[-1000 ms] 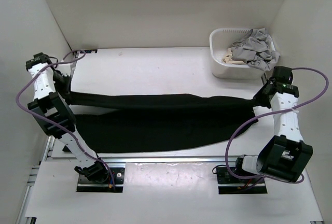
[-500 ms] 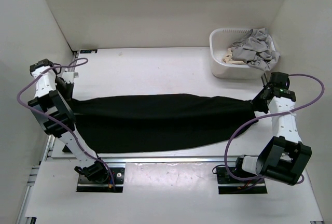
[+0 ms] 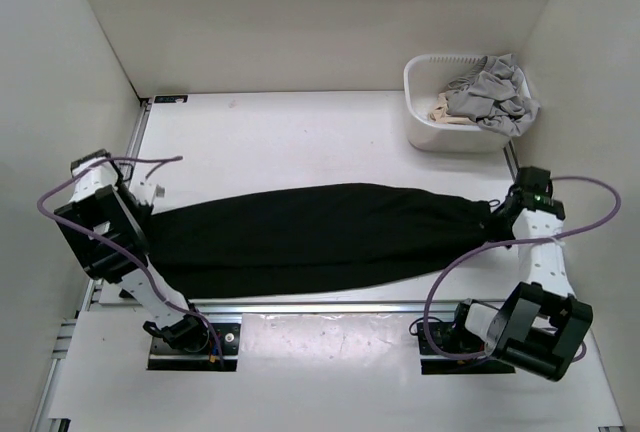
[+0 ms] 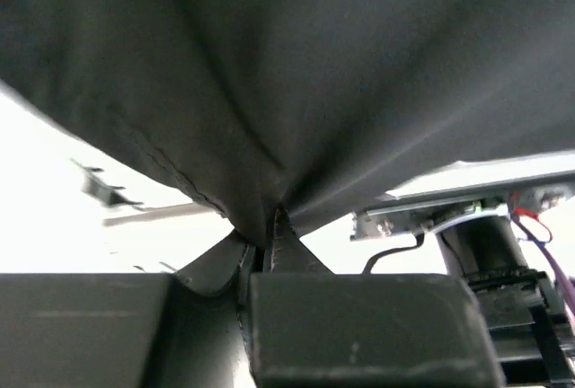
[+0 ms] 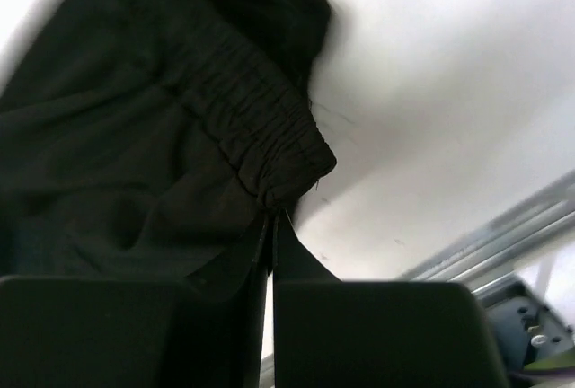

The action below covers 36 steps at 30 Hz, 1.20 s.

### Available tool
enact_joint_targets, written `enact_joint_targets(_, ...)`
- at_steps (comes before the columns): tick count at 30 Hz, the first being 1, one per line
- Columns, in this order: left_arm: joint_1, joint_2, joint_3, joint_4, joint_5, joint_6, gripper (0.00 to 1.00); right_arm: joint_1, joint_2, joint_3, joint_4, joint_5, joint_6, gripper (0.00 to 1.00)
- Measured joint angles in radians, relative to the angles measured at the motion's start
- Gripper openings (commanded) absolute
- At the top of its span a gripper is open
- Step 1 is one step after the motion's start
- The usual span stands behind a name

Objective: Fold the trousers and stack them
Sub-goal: Fold the trousers

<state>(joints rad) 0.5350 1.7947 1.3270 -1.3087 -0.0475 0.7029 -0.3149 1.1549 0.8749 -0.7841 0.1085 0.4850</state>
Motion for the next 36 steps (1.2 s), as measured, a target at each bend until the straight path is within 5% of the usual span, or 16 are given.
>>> enact_joint_targets(4, 0.018, -0.003, -0.129, 0.030, -0.037, 0.012, 0.14, -0.046, 0.015, -0.153, -0.001, -0.009, 0.052, 0.00)
enact_joint_targets(11, 0.018, 0.014, -0.152, 0.071, -0.066, 0.012, 0.14, -0.092, 0.082, -0.174, 0.024, -0.025, 0.085, 0.00)
enact_joint_targets(21, 0.022, 0.047, 0.159, -0.001, -0.065, 0.013, 0.14, -0.155, 0.065, 0.048, -0.091, -0.045, 0.077, 0.00)
enact_joint_targets(31, 0.039, 0.039, -0.146, 0.026, -0.150, 0.041, 0.14, -0.179, -0.022, -0.133, -0.137, 0.005, 0.080, 0.00)
enact_joint_targets(33, 0.043, 0.039, -0.190, 0.043, -0.166, 0.045, 0.23, -0.193, -0.014, -0.147, -0.144, 0.012, 0.081, 0.11)
enact_joint_targets(34, 0.046, 0.039, -0.203, 0.050, -0.175, 0.048, 0.48, -0.202, -0.008, -0.147, -0.142, 0.014, 0.082, 0.27)
enact_joint_targets(35, 0.050, 0.039, -0.207, 0.054, -0.183, 0.046, 0.54, -0.214, -0.002, -0.147, -0.139, 0.017, 0.080, 0.61)
enact_joint_targets(36, 0.055, 0.040, -0.206, 0.062, -0.191, 0.047, 0.59, -0.223, 0.004, -0.146, -0.138, 0.020, 0.084, 0.68)
